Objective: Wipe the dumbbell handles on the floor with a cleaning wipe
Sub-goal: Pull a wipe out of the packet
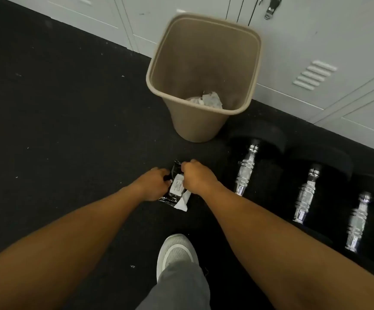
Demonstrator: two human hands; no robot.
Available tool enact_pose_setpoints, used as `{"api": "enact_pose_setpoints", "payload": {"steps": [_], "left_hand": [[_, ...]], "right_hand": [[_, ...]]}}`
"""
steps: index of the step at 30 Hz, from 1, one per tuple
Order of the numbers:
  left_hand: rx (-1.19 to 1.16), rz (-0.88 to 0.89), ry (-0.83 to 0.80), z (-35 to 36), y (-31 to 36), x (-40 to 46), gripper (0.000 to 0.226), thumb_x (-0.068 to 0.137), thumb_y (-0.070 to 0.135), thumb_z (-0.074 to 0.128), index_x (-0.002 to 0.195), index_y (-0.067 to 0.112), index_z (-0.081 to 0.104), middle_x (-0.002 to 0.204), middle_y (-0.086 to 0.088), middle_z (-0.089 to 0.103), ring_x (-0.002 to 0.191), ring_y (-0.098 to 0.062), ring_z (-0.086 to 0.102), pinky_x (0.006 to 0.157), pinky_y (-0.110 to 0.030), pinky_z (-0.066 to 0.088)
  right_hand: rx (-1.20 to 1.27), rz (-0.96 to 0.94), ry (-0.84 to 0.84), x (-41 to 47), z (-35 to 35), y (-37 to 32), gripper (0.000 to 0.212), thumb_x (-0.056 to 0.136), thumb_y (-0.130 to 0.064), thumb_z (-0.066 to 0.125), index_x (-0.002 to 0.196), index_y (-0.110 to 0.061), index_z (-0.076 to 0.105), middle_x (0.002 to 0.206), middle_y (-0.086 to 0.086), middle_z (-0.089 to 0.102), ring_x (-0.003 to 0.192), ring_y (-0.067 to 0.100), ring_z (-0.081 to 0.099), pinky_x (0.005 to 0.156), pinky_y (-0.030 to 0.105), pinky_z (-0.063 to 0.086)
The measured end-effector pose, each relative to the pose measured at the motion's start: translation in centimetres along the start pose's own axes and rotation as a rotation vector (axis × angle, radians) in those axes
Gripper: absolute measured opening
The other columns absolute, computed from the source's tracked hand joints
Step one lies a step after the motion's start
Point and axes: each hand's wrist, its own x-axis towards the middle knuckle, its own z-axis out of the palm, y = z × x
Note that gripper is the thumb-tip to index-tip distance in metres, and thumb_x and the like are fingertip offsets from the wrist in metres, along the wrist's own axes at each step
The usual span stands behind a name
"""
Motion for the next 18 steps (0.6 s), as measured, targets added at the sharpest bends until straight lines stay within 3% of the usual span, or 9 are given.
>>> {"api": "enact_pose_setpoints", "payload": {"steps": [5, 10, 15, 18], "left_hand": [[-0.035, -0.063, 0.040, -0.1, 0.3, 0.4, 0.048, 0.097, 0.025, 0.051, 0.143, 0.015, 0.047, 0.137, -0.013, 0.054, 0.121, -0.028, 0.055, 0.100, -0.038, 0.046], [-0.084, -0.082, 0.073, -0.1, 0.1, 0.8, 0.044, 0.096, 0.022, 0.053, 0.139, 0.014, 0.050, 0.130, -0.014, 0.060, 0.113, -0.028, 0.059, 0.095, -0.037, 0.049], [-0.208, -0.128, 0.155, -0.3, 0.4, 1.0, 0.030, 0.094, 0.021, 0.058, 0.121, 0.010, 0.064, 0.113, -0.009, 0.068, 0.101, -0.024, 0.063, 0.083, -0.030, 0.048], [-0.253, -0.137, 0.154, -0.2, 0.5, 1.1, 0.018, 0.092, 0.024, 0.062, 0.096, 0.008, 0.068, 0.097, -0.009, 0.070, 0.091, -0.023, 0.064, 0.080, -0.034, 0.049]], "right_hand": [[-0.023, 0.013, 0.004, 0.3, 0.2, -0.1, 0.024, 0.091, -0.016, 0.064, 0.115, -0.013, 0.062, 0.123, 0.010, 0.052, 0.097, 0.025, 0.062, 0.081, 0.035, 0.054], [0.038, 0.034, 0.015, -0.3, -0.3, -0.3, 0.013, 0.091, -0.015, 0.062, 0.104, -0.014, 0.066, 0.105, 0.006, 0.065, 0.088, 0.021, 0.065, 0.076, 0.036, 0.057], [0.078, 0.037, -0.049, -1.4, -0.5, -0.9, 0.016, 0.091, -0.011, 0.062, 0.107, -0.010, 0.067, 0.107, 0.009, 0.066, 0.094, 0.023, 0.065, 0.082, 0.037, 0.057], [0.154, 0.047, -0.062, -2.1, -0.4, -1.3, 0.019, 0.090, -0.006, 0.060, 0.108, -0.006, 0.066, 0.111, 0.012, 0.065, 0.098, 0.026, 0.065, 0.083, 0.038, 0.057]]}}
